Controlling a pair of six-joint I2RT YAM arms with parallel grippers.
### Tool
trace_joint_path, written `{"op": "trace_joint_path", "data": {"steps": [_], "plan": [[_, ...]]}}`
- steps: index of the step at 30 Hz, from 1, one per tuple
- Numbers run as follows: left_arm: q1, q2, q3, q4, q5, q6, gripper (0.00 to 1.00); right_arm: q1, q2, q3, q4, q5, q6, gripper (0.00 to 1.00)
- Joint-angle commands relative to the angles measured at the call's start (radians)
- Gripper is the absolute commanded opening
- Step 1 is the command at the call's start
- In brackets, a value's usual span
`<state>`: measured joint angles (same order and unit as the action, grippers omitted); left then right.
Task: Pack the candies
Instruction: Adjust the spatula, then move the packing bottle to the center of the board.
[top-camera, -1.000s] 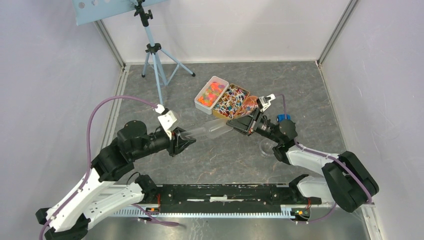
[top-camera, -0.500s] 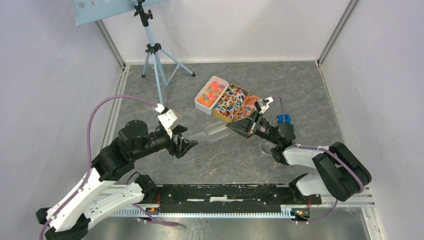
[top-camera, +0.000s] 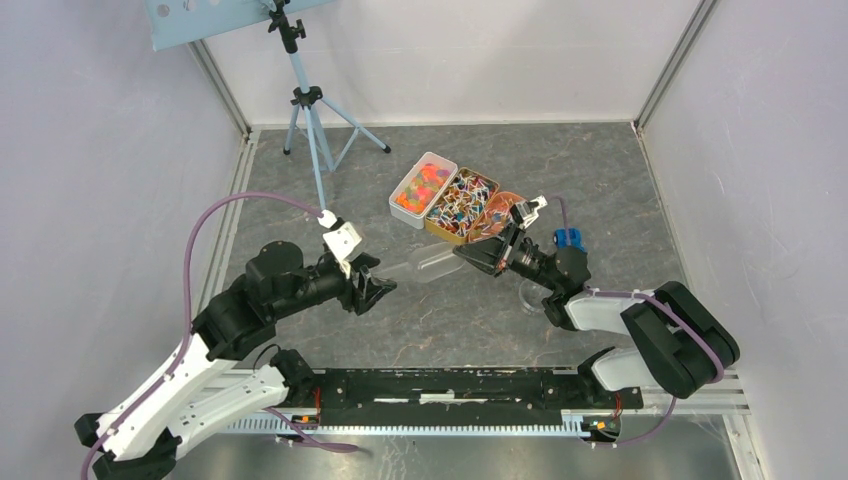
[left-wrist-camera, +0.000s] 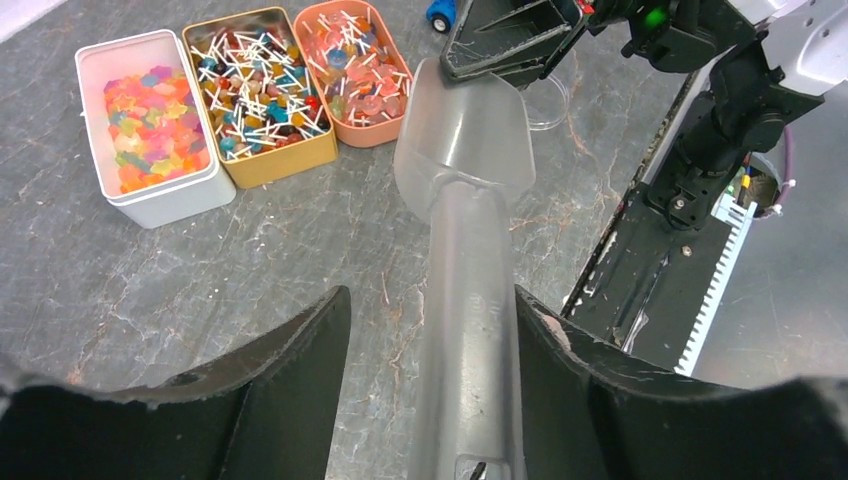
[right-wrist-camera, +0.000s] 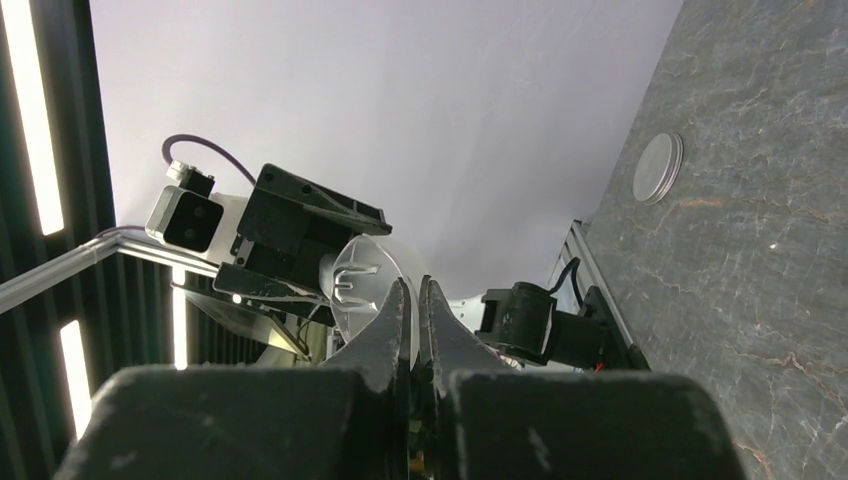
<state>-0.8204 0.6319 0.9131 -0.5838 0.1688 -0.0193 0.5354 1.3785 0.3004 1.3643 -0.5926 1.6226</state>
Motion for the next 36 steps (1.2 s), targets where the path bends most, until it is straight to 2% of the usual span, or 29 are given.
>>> {"op": "trace_joint_path", "data": {"steps": [1,4,6,7,9,10,12,15,17,19,21,24,26,28,30,34,36], "plan": [[0.003,0.003,-0.010,0.073,0.024,0.039,0.59,0.004,-0.008,0.003,0.039,0.002,-0.005,0.00],[0.003,0.003,-0.015,0.088,0.030,0.036,0.29,0.005,-0.001,0.003,0.044,0.003,-0.004,0.00],[0.003,0.005,-0.014,0.088,0.035,0.034,0.15,0.004,-0.002,0.003,0.041,0.001,-0.011,0.00],[0.003,0.006,-0.012,0.086,0.035,0.034,0.10,0.004,-0.005,0.003,0.031,0.000,-0.018,0.03],[0.003,0.004,-0.011,0.078,0.028,0.029,0.02,0.003,-0.016,0.006,-0.010,0.000,-0.057,0.18],[0.002,0.003,-0.012,0.076,0.010,0.028,0.02,-0.002,-0.023,0.006,-0.033,0.003,-0.082,0.31],[0.003,-0.001,-0.014,0.071,-0.026,0.000,0.02,-0.012,-0.039,0.007,-0.113,0.003,-0.157,0.49],[0.003,-0.007,-0.012,0.051,-0.098,-0.002,0.02,-0.039,-0.082,0.028,-0.318,0.018,-0.331,0.70],[0.003,-0.007,-0.002,0.027,-0.164,-0.005,0.02,-0.062,-0.139,0.070,-0.510,0.052,-0.486,0.79],[0.003,-0.001,0.011,0.003,-0.247,-0.007,0.02,-0.069,-0.212,0.147,-0.770,0.141,-0.687,0.82],[0.002,0.007,0.025,-0.018,-0.292,-0.005,0.02,-0.068,-0.272,0.259,-1.105,0.298,-0.925,0.86],[0.003,0.015,0.032,-0.040,-0.319,-0.003,0.02,-0.066,-0.326,0.388,-1.452,0.576,-1.153,0.97],[0.003,0.017,0.020,-0.042,-0.322,0.001,0.02,-0.066,-0.337,0.442,-1.604,0.737,-1.232,0.98],[0.003,0.018,0.001,-0.042,-0.337,0.001,0.02,-0.067,-0.336,0.477,-1.714,0.828,-1.285,0.98],[0.003,0.015,-0.018,-0.041,-0.376,0.000,0.02,-0.066,-0.334,0.485,-1.787,0.865,-1.316,0.98],[0.003,-0.016,-0.062,-0.034,-0.459,-0.012,0.02,-0.066,-0.335,0.479,-1.899,0.896,-1.343,0.91],[0.003,-0.039,-0.085,-0.024,-0.495,-0.027,0.02,-0.067,-0.340,0.476,-1.933,0.907,-1.356,0.83]]}}
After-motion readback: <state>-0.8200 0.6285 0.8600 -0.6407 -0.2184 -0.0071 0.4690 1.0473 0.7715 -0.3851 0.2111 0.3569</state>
